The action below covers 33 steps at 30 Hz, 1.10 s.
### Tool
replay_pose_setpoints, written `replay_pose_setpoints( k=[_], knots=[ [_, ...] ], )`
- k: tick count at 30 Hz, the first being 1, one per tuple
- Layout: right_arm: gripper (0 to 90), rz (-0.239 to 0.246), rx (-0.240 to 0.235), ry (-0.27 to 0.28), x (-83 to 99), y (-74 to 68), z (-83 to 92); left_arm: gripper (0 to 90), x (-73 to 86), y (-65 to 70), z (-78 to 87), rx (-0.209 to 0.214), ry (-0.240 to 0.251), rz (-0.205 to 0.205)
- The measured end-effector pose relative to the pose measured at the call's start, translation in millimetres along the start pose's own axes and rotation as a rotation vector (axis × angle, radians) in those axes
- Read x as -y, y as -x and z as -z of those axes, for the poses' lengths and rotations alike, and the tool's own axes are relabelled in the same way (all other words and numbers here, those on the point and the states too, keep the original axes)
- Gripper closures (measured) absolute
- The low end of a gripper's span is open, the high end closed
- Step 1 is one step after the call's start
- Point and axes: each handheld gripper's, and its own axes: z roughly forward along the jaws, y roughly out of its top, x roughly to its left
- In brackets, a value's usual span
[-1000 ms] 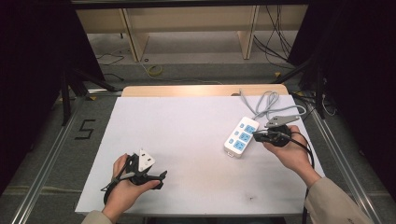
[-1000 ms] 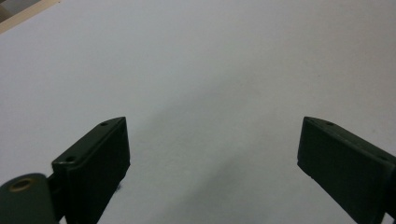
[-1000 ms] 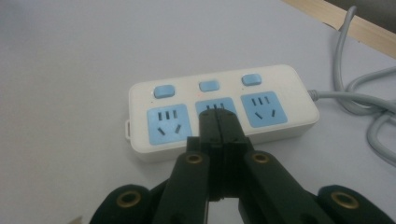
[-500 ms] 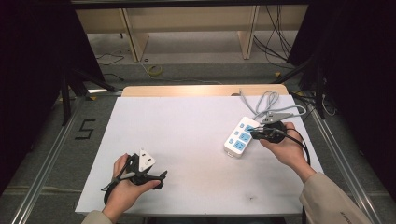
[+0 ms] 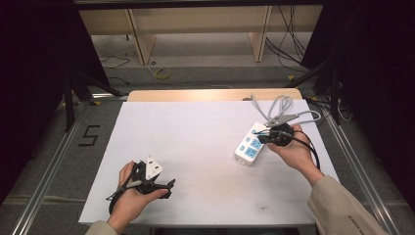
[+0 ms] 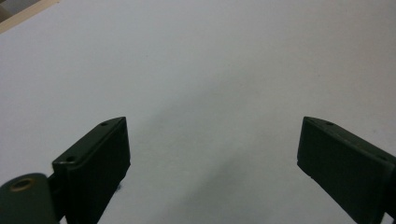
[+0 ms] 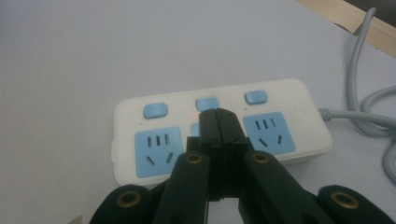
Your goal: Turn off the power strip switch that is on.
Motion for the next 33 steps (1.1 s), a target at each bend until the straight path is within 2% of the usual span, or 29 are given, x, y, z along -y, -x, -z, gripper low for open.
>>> replay_pose_setpoints(
  k=[33],
  knots=[
    [90.0,-0.009,-0.004,-0.049,-17.2,6.5,-20.9,9.1,-0.3,0.0,-0.5,0.0,-0.003,-0.005]
  ],
)
